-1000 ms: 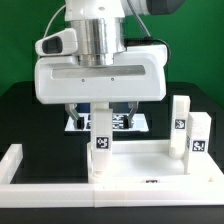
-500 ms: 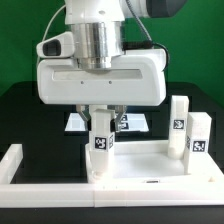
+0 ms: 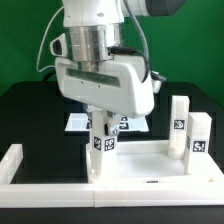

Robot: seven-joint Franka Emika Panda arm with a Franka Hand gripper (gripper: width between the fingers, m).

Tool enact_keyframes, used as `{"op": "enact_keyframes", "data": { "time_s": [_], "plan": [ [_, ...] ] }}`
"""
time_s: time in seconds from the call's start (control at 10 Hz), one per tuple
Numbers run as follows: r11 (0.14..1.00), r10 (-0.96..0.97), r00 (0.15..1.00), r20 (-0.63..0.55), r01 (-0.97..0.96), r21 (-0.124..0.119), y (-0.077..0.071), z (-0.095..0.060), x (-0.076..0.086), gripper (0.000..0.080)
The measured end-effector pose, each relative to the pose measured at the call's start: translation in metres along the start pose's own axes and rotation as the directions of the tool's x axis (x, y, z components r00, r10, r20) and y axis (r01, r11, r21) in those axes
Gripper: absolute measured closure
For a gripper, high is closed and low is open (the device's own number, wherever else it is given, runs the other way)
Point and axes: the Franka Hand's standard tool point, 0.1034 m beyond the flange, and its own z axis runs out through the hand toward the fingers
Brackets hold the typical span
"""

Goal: Assemble desk

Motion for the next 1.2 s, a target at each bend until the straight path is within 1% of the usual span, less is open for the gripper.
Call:
{"op": "enact_keyframes", "data": {
  "time_s": [0.1,0.2,0.4,0.5,0.6,0.7,0.8,0.9,1.2],
  "plan": [
    [0.985,0.169,0.986,0.013,-0.169,0.013,0.000,0.000,0.002,0.0508],
    [0.968,0.251,0.968,0.022,-0.252,0.017,0.001,0.001,0.003,0.0508],
    [0.956,0.292,0.956,0.022,-0.292,0.016,0.000,0.001,0.001,0.0508],
    [0.973,0.231,0.973,0.020,-0.232,0.018,0.000,0.001,0.002,0.0508],
    [0.996,0.082,0.997,0.009,-0.082,0.029,-0.001,0.001,0.003,0.0331],
    [0.993,-0.114,0.994,0.001,0.114,0.031,-0.002,0.002,0.001,0.0192],
    [0.959,-0.283,0.959,0.003,0.283,0.030,-0.004,0.004,-0.005,0.0192],
    [0.931,-0.365,0.931,0.005,0.365,0.029,-0.003,0.005,-0.008,0.0162],
    [0.838,-0.545,0.839,-0.004,0.545,0.023,-0.002,0.005,-0.005,0.0152]
  ]
}}
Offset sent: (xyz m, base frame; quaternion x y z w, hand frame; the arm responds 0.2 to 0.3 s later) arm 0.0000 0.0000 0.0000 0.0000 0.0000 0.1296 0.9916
